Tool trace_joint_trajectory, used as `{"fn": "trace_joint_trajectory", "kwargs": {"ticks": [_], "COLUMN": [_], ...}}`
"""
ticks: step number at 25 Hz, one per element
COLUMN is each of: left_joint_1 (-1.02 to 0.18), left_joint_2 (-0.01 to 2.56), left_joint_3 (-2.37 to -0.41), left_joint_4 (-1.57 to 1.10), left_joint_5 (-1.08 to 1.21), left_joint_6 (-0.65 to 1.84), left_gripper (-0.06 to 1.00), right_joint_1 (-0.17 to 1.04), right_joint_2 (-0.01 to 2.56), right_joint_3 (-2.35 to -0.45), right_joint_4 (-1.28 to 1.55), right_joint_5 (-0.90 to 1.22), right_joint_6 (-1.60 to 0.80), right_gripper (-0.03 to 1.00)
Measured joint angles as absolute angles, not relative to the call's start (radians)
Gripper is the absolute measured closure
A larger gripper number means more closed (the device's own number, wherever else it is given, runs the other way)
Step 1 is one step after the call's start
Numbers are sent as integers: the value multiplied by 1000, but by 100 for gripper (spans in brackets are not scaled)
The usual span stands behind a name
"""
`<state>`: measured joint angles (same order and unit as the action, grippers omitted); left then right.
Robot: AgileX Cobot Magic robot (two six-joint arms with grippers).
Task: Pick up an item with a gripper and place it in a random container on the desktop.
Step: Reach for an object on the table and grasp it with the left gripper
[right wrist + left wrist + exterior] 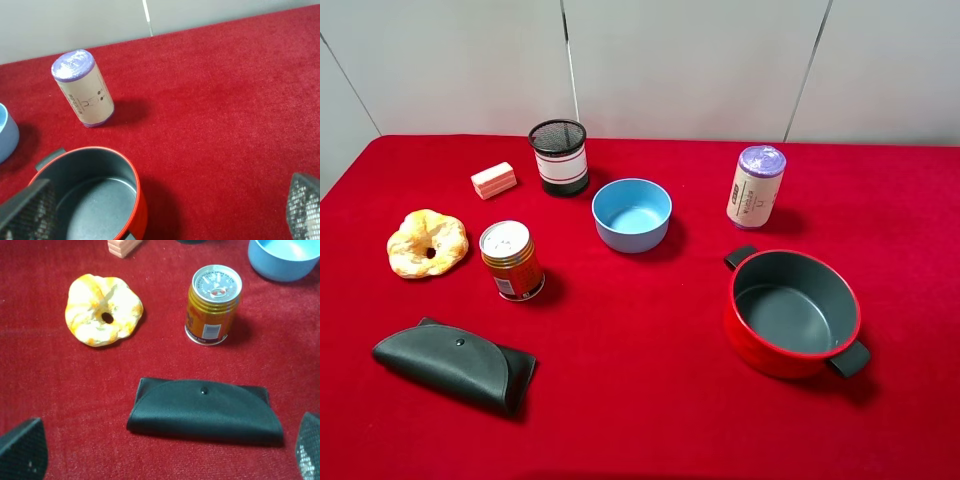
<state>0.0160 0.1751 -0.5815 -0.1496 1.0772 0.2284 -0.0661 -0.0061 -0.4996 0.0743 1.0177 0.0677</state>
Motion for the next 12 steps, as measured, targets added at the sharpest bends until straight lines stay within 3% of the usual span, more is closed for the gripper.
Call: {"fn": "trace_joint_trajectory", "kwargs": {"ticks": [12], "left_joint_1": [-2], "left_joint_2": [589], "left_joint_3": [-785], "left_joint_4": [-166], "left_joint_5": [1055], "left_joint_6": [328], "left_gripper": [-5], "right_joint_1": [-66], "right_joint_2": [-6], "right_joint_3": [-500], "right_joint_4": [74], "right_joint_5": [1018], "right_joint_6": [68], "right_gripper": [28]}}
